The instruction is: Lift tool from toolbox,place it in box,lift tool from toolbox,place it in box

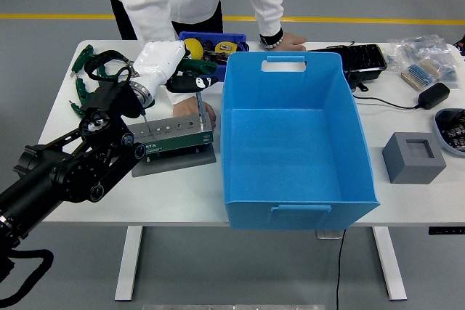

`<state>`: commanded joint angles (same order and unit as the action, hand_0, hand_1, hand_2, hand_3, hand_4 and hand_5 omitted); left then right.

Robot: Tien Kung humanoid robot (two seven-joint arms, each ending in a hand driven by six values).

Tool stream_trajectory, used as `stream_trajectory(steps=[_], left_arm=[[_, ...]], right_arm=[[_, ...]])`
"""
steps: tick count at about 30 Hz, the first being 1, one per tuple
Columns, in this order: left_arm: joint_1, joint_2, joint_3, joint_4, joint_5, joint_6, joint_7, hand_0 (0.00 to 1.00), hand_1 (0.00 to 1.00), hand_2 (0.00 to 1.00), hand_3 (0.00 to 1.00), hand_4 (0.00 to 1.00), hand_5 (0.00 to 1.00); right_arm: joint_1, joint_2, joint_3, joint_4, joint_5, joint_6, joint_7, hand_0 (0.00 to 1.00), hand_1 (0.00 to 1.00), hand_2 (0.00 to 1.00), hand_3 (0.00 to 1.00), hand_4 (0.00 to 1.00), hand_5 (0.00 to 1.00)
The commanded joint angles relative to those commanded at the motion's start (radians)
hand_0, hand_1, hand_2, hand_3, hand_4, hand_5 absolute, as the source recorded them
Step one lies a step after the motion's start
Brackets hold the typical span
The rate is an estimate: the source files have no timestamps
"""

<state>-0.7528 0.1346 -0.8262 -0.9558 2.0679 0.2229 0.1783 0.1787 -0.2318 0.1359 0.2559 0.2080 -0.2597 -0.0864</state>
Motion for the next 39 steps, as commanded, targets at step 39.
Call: stream_trajectory(steps=[39], left_arm=[[-0.278, 0.183, 0.051, -0.326, -0.234, -0.142, -0.042, 0.075, 0.002, 0.016, 0.053, 0.717, 0.607]], right_arm=[[-0.015, 0.003, 0.005, -0.003, -0.001, -0.001, -0.004, 0.725, 0.703, 0.759, 0.565, 0.799, 0.720]])
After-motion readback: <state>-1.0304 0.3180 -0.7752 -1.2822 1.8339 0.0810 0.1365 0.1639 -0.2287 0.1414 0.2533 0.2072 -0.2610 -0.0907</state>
